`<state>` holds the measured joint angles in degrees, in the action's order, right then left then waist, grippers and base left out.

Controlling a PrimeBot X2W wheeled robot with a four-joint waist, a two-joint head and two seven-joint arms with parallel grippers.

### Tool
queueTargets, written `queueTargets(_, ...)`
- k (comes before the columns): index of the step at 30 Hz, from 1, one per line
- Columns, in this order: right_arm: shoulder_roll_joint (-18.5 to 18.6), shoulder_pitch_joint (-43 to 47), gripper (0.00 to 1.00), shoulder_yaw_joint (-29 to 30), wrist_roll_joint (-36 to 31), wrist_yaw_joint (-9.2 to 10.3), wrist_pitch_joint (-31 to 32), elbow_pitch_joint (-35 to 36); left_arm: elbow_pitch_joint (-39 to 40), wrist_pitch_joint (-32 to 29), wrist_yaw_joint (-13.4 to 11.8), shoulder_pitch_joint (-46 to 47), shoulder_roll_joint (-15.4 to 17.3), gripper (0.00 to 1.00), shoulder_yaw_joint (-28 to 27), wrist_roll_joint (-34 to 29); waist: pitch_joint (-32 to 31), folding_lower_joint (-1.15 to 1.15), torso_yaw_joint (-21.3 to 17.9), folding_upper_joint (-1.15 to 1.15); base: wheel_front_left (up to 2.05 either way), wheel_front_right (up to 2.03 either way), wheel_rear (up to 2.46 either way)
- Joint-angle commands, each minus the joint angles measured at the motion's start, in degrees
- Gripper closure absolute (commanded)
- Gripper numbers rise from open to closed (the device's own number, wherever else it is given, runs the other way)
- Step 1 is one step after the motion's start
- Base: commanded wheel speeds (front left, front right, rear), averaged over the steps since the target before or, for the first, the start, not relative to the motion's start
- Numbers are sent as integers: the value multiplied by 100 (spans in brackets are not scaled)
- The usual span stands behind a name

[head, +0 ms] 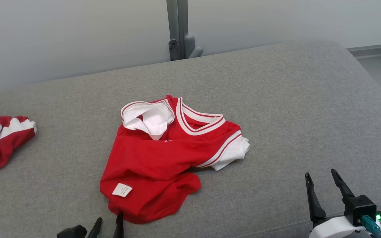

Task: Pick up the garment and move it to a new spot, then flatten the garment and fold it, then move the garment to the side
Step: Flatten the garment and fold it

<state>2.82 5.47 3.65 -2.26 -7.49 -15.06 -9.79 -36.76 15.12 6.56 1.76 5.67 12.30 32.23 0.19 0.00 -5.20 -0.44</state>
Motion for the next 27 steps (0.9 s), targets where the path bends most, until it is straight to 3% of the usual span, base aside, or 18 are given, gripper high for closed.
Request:
queueTargets(1,12,-87,0,-23,-58,1,-18,2,-224,-6,24,196,-16,0,5,18,52,0,-94,44,0,0,0)
queueTargets(17,13,-127,0,-1,-168,1,-18,-32,-1059,-8,48,635,-204,0,58,73,100,0,-312,44,0,0,0)
queueTargets(18,13,-128,0,0,-177,1,-18,-26,-1135,-11,47,659,-209,9,49,53,106,0,-317,44,0,0,0)
queueTargets(19,13,-122,0,3,-188,1,-18,-19,-1181,-11,48,692,-212,45,26,44,113,0,-317,44,0,0,0)
queueTargets(20,13,-114,0,9,-201,1,-18,-14,-1211,-11,51,719,-217,63,11,21,119,0,-315,44,0,0,0)
queueTargets(21,13,-106,0,22,-204,1,-18,-7,-1214,-11,55,731,-222,98,-10,15,124,0,-308,44,0,0,0)
queueTargets(27,13,-87,0,68,-239,1,-18,1,-1240,-10,79,797,-244,100,-38,-55,143,0,-229,44,0,0,0)
